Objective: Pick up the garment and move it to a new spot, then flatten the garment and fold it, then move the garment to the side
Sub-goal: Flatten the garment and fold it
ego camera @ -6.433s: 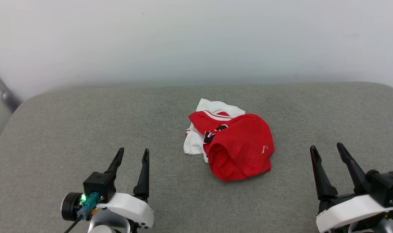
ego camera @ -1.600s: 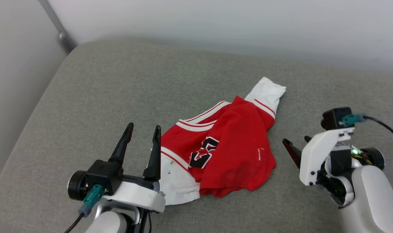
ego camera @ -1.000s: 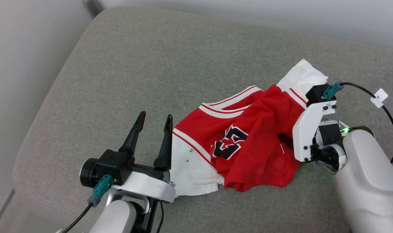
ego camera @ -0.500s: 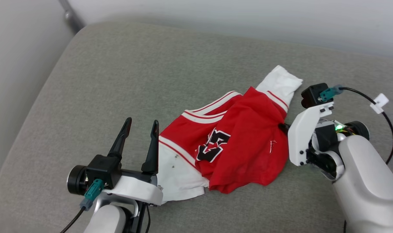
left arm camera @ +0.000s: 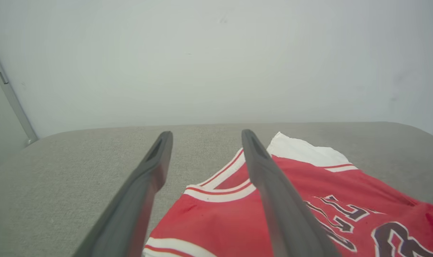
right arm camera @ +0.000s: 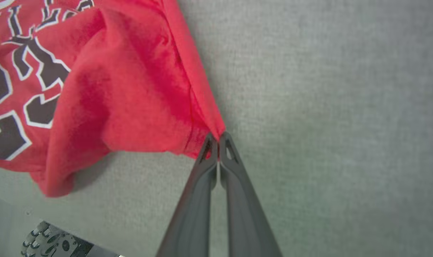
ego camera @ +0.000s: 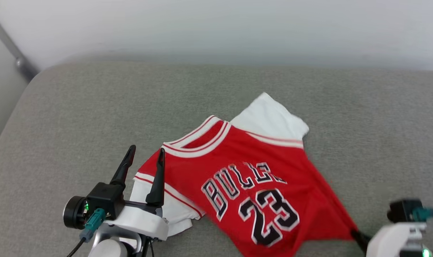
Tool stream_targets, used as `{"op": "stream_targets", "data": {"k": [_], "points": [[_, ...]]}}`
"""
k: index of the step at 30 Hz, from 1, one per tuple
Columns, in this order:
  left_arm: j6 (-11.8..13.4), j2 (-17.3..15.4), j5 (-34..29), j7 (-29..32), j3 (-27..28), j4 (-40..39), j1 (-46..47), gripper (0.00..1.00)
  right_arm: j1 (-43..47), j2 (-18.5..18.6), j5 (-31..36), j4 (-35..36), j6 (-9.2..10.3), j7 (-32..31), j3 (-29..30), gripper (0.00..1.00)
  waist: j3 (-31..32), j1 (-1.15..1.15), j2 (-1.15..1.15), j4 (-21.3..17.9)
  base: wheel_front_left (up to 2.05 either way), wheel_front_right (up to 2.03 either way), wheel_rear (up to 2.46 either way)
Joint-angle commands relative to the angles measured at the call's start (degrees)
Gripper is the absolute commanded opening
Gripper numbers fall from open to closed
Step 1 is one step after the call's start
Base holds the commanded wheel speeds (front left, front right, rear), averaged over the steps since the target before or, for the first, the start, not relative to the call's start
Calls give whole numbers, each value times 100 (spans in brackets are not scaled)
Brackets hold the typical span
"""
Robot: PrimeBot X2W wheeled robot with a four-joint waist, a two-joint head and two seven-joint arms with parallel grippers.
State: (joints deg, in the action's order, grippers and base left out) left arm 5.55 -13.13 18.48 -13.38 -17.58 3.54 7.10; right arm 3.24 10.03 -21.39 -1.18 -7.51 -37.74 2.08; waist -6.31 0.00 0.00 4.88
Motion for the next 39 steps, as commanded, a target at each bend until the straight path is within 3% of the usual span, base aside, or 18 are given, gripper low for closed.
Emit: {"op": "stream_targets", "data": {"k": [1,7,8,9,10,20,25,32,39], "points": [[11,-53,22,31,27,-50,-77,100,406,-210,99,266,4,-87,202,0,58,0,0,-111,0,0,0],[67,-149,51,109,64,-139,-188,100,1490,-642,81,941,4,-354,584,0,92,0,0,-207,0,0,0],[80,-157,63,136,68,-146,-221,100,1586,-664,108,997,4,-320,610,12,104,0,0,-226,0,0,0],[90,-166,71,144,74,-155,-245,100,1658,-685,157,1030,4,-282,612,78,120,0,0,-242,0,0,0],[104,-178,86,158,78,-156,-268,100,1690,-706,100,1027,4,-225,624,100,140,0,0,-261,0,0,0],[194,-221,141,288,65,-186,-521,100,1008,-718,293,727,4,1843,1152,100,508,0,0,-283,0,0,0],[276,-203,186,338,82,-251,-568,100,385,-718,490,240,4,2369,1239,100,561,0,0,-233,0,0,0],[313,-194,178,317,76,-376,-422,100,-998,-338,277,-774,4,2102,1070,100,221,0,0,-35,0,0,0],[254,-85,148,175,32,-400,49,100,-2653,283,-53,-1766,4,833,661,100,-555,0,0,415,0,0,0]]}}
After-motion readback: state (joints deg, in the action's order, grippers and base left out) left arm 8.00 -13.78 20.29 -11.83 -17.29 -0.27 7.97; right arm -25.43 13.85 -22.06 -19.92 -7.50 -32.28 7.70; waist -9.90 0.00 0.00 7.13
